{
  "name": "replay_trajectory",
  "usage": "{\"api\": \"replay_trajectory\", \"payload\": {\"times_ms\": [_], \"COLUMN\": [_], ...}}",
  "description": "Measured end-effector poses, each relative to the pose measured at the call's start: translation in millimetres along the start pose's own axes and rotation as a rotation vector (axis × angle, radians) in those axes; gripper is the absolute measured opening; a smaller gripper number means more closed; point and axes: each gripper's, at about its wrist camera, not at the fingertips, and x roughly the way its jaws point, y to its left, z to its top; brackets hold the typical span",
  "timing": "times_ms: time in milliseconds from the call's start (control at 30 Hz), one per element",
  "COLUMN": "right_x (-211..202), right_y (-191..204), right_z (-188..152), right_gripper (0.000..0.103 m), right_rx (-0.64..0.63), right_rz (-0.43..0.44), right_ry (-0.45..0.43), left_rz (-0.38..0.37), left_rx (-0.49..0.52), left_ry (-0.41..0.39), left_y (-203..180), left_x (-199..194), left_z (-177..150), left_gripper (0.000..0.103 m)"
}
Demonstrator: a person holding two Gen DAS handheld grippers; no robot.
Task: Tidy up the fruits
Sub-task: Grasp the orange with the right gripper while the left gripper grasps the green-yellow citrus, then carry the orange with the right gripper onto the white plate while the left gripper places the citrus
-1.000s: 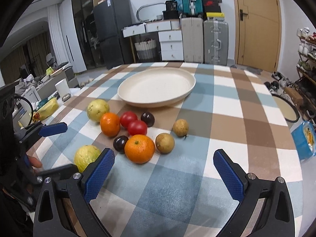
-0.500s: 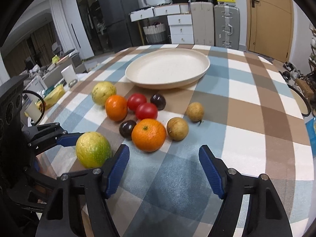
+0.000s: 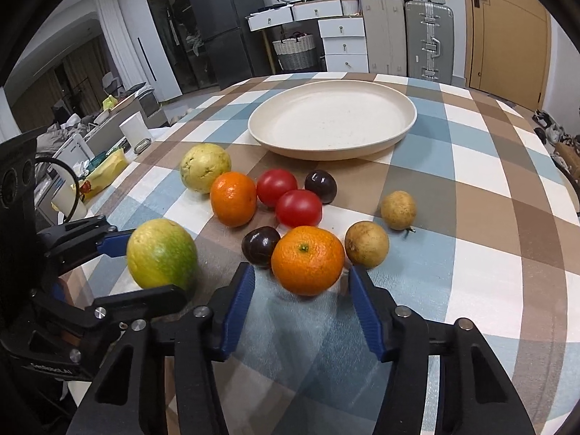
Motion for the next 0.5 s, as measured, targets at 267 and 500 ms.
{"api": "replay_trajectory", "payload": {"times_ms": [267, 500], "right_x": [2, -11], "right_y": [-3, 1], "right_z": [2, 0], "right_gripper": [0.041, 0.040], "right_rx": [0.020, -0.006], "right_rz": [0.000, 0.025], "right_ry": [-0.002, -0.046], "left_rz": [0.005, 0.018], "left_rx": [-0.014, -0.042], "left_ry": [-0.021, -0.061], "left_y": [4, 7], "left_x": [-6, -12], "left_z": [-1, 3], "left_gripper": [0.052, 0.052]}}
